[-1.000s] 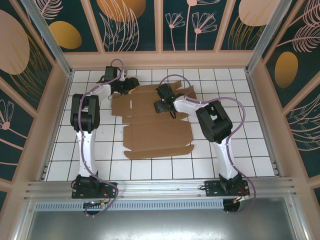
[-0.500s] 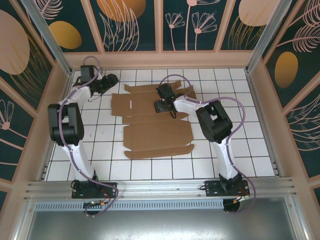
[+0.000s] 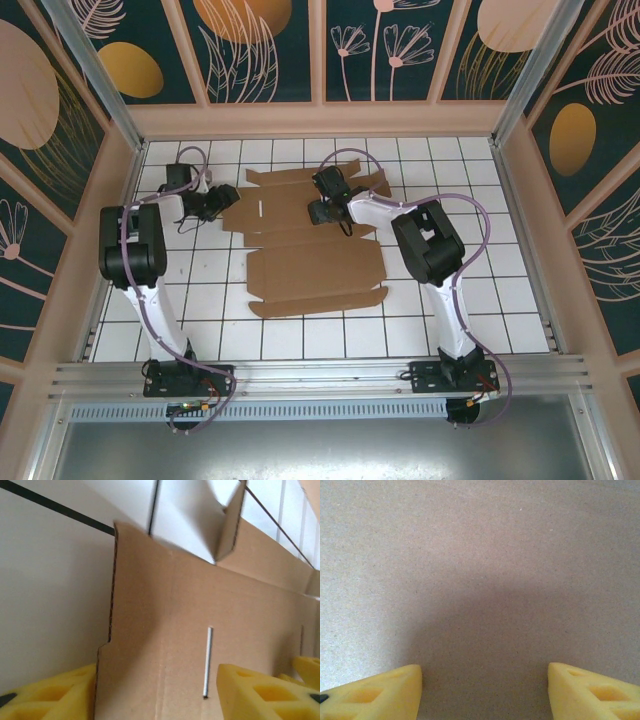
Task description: Fold the paper box
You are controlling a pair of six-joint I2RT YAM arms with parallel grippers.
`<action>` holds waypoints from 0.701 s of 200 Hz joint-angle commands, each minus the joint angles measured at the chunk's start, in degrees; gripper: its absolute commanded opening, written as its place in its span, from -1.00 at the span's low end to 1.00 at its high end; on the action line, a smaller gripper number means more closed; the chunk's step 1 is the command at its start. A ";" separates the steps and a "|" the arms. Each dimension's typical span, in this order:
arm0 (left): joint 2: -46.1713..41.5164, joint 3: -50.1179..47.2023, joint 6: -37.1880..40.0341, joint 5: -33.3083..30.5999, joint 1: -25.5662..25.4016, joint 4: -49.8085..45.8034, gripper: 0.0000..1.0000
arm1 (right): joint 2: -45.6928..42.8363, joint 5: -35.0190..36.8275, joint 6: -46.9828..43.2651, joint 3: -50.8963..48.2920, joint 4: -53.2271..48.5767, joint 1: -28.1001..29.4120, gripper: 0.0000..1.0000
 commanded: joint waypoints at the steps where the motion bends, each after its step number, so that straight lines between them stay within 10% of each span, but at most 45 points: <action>1: 2.24 -3.13 -4.76 10.17 -0.50 8.39 0.10 | 7.12 -4.36 0.07 -3.23 -7.84 0.24 0.29; 140: -5.04 -1.01 -7.87 9.81 -7.80 6.63 0.31 | 7.91 -3.93 -0.20 -2.68 -8.50 0.25 0.24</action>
